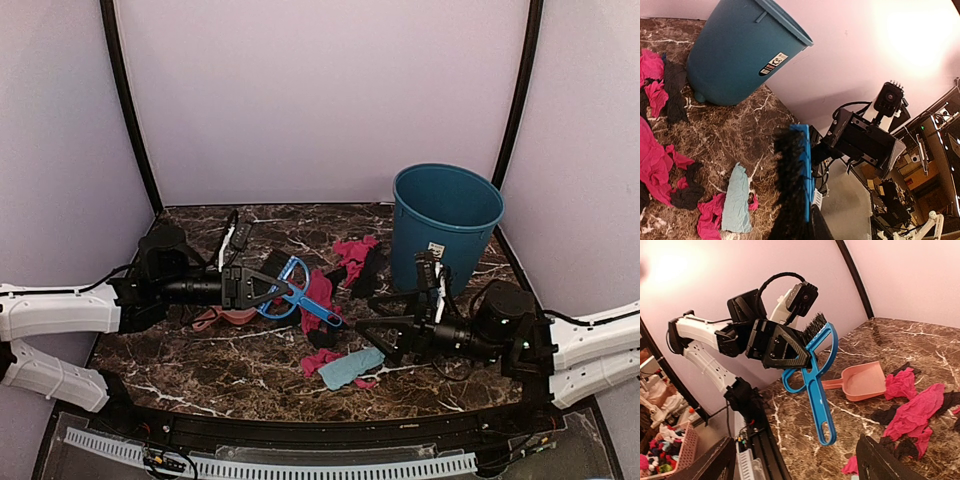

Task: Sweep away the paper scraps from the table
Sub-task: Pass from the left arm to the right

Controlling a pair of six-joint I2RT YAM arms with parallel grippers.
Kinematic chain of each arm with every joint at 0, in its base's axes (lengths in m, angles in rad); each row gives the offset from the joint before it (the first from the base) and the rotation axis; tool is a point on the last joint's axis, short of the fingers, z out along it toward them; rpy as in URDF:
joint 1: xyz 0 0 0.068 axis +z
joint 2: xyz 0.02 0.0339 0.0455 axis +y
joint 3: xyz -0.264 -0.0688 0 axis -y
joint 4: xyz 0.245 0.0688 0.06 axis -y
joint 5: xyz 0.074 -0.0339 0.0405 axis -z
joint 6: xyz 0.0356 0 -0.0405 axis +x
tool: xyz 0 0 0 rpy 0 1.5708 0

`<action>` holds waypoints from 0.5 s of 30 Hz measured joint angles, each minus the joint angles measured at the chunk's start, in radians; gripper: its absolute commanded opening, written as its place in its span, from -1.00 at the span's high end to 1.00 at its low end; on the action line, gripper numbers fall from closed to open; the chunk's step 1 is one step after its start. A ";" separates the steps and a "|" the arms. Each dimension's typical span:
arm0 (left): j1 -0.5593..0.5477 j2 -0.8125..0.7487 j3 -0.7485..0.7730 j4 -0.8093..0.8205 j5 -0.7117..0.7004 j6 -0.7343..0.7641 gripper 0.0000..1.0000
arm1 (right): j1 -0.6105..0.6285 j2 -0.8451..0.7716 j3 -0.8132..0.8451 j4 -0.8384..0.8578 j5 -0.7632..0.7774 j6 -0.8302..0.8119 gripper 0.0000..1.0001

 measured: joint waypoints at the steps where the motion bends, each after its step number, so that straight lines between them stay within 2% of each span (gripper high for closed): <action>1: -0.003 0.000 0.000 0.016 0.004 0.004 1.00 | -0.014 -0.007 -0.002 0.011 -0.037 0.035 -0.67; 9: -0.051 0.027 0.020 0.100 0.014 0.031 1.00 | -0.125 0.032 -0.003 0.121 -0.253 0.250 -0.54; 15: -0.077 0.033 0.029 0.154 -0.009 0.028 1.00 | -0.149 0.109 0.003 0.181 -0.314 0.316 -0.42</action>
